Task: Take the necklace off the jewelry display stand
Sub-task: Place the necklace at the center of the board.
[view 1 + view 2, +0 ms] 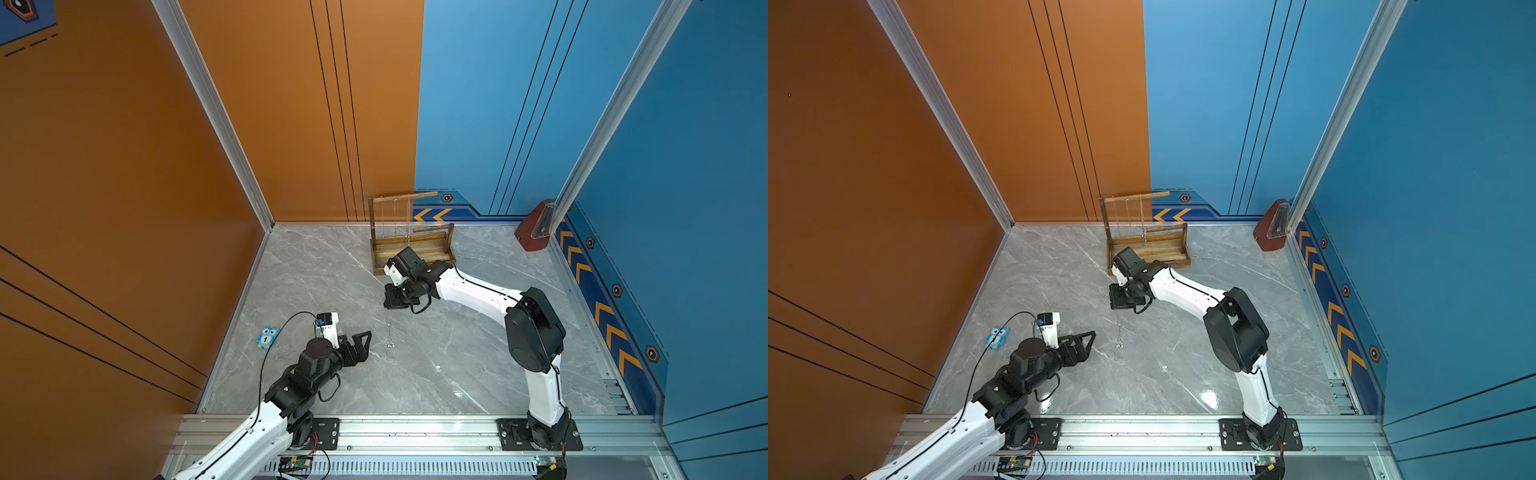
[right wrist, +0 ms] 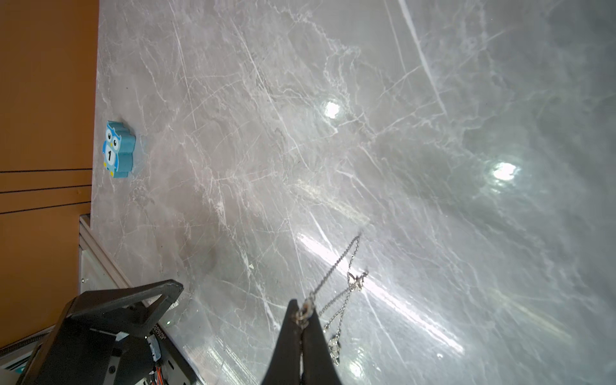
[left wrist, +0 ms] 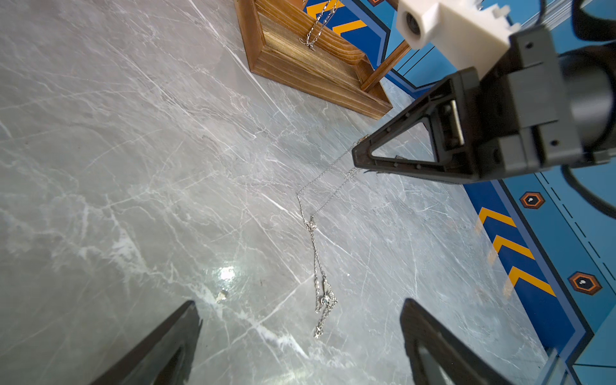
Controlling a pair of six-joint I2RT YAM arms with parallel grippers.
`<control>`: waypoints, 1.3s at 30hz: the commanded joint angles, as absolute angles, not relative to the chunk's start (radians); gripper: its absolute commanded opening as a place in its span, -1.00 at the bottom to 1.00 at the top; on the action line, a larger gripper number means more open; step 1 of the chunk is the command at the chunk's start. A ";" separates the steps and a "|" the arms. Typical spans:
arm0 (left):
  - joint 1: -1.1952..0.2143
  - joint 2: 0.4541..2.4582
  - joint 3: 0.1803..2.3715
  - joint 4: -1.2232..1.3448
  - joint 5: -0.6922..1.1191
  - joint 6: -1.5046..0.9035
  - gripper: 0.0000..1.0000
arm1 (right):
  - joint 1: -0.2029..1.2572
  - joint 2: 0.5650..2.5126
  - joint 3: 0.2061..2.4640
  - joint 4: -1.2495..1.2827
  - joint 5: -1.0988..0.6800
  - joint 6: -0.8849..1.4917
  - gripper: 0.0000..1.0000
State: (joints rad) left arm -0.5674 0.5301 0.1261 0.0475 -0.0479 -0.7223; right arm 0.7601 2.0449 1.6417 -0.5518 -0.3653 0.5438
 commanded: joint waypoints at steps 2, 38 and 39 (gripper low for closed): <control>-0.561 0.550 0.147 0.076 -0.026 -0.693 0.91 | 0.736 2.088 1.703 -0.587 -0.377 0.514 -1.00; -0.716 1.382 0.639 -0.164 -0.006 -0.589 0.21 | 0.637 2.310 1.922 -0.630 -0.439 0.499 -1.00; -0.713 1.392 0.647 -0.166 -0.020 -0.589 0.20 | 0.636 2.315 1.925 -0.630 -0.440 0.499 -1.00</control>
State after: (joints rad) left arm -0.7147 1.3735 0.6140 -0.1257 0.0177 -0.6014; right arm 0.6460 2.2959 1.8915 -0.5957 -0.4210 0.5201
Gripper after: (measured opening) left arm 0.603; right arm 0.049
